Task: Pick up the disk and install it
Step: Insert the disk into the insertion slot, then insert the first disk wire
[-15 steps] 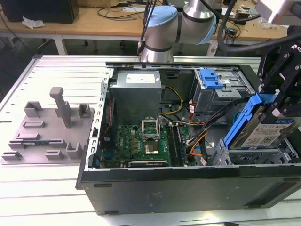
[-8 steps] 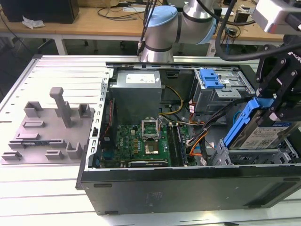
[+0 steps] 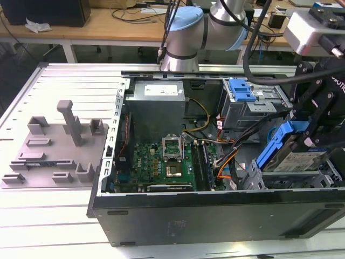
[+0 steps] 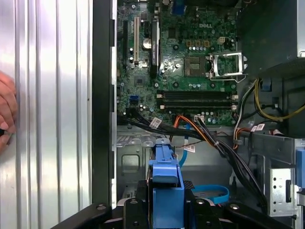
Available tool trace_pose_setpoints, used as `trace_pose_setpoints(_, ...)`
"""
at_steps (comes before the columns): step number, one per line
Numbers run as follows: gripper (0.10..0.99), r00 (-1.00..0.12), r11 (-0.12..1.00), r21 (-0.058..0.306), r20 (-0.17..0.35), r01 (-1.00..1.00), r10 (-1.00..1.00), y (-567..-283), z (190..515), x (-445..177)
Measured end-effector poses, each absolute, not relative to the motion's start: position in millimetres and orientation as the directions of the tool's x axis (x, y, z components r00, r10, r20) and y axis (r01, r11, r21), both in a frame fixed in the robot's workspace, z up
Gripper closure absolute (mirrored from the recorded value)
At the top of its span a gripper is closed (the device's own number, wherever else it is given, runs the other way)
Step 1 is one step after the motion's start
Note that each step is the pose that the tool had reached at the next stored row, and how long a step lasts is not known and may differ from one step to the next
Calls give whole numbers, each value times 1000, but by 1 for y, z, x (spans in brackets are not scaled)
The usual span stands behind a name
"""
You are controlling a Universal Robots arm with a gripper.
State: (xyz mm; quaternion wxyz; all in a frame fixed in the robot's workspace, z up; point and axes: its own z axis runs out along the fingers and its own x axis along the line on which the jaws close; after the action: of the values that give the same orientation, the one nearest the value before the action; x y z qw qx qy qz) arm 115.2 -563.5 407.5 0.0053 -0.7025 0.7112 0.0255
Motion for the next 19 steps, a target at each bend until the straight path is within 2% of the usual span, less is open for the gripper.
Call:
trace_pose_setpoints(1, 710, -13, 12, 29, -43, -1000, -999, -564, 406, 115)
trace_pose_setpoints(3, 580, -13, 12, 29, -43, -1000, -999, -564, 404, 115)
trace_pose_setpoints(19, 580, -13, 12, 29, -43, -1000, -999, -564, 404, 115)
